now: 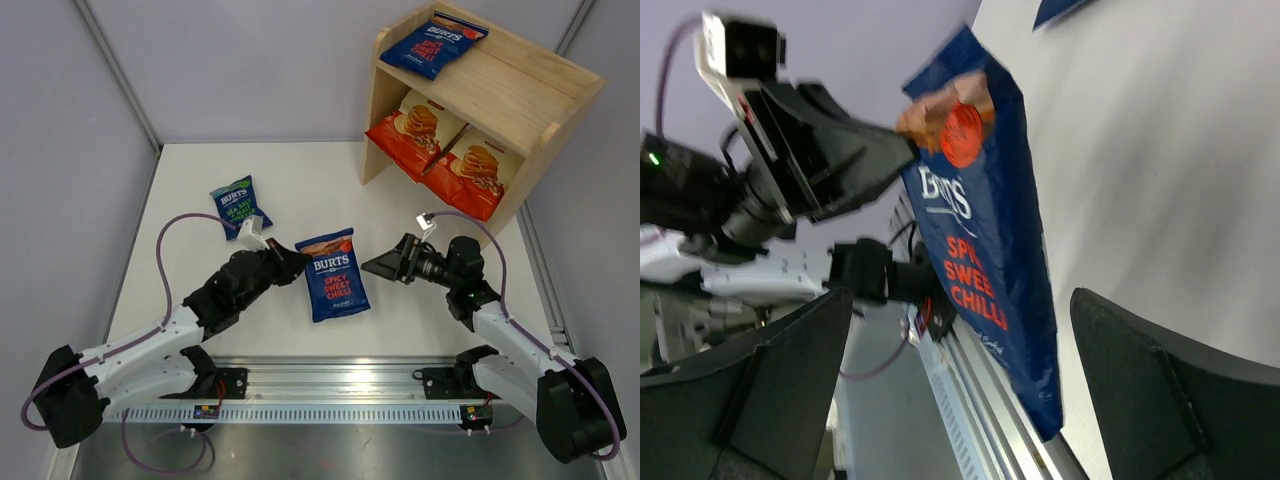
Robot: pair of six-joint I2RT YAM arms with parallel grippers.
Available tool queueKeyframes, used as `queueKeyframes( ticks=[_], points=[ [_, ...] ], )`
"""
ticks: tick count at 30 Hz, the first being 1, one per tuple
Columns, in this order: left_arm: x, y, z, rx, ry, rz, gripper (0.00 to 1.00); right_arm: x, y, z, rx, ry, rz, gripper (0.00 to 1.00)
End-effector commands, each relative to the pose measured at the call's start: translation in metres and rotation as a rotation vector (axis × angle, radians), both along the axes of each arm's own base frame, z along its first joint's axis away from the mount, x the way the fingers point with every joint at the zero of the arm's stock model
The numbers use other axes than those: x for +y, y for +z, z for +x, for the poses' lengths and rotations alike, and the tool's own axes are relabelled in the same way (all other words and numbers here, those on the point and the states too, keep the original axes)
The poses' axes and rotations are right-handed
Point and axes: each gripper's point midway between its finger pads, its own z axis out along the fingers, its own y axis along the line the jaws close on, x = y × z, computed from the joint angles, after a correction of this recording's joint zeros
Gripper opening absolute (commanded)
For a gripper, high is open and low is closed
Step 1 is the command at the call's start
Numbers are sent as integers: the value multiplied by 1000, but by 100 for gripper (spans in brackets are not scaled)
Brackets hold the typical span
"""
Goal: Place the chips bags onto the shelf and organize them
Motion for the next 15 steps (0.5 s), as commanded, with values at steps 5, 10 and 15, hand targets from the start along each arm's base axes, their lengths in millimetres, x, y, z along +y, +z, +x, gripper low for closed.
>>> queueKeyframes(
  ticks=[5, 10, 15],
  points=[
    [-13, 91, -19, -156, -119, -210, 0, 36, 29, -9, -267, 135, -9, 95],
    [-7, 104, -20, -141, -94, -217, 0, 46, 38, -26, -301, 207, 8, 80],
    [-3, 104, -15, -99, -48, -207, 0, 53, 45, -41, -327, 257, 29, 48]
  ],
)
